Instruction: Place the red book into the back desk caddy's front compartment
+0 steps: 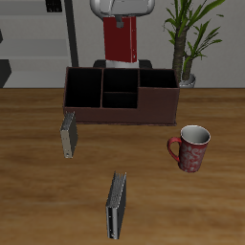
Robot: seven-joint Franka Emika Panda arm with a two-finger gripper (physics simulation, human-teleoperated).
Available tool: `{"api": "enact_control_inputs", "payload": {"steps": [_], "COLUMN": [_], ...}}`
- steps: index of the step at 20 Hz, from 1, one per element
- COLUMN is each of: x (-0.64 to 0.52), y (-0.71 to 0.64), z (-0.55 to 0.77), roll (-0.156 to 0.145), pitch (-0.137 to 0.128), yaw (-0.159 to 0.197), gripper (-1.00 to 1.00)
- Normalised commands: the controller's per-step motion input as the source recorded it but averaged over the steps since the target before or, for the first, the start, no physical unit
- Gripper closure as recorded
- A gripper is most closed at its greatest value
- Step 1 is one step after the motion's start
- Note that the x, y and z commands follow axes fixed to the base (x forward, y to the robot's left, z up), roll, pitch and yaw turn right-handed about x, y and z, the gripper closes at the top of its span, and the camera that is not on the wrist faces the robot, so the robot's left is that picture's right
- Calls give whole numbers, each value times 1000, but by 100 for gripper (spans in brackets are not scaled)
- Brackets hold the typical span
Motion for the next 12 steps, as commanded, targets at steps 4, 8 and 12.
{"api": "enact_control_inputs", "payload": {"steps": [4,8,12], "x": [37,-13,-66], "y": [181,197,76], "z": [-147,-269,-335], "roll": [18,38,22], "pitch": [28,46,60], "yaw": [126,115,126], "gripper": [100,100,100]}}
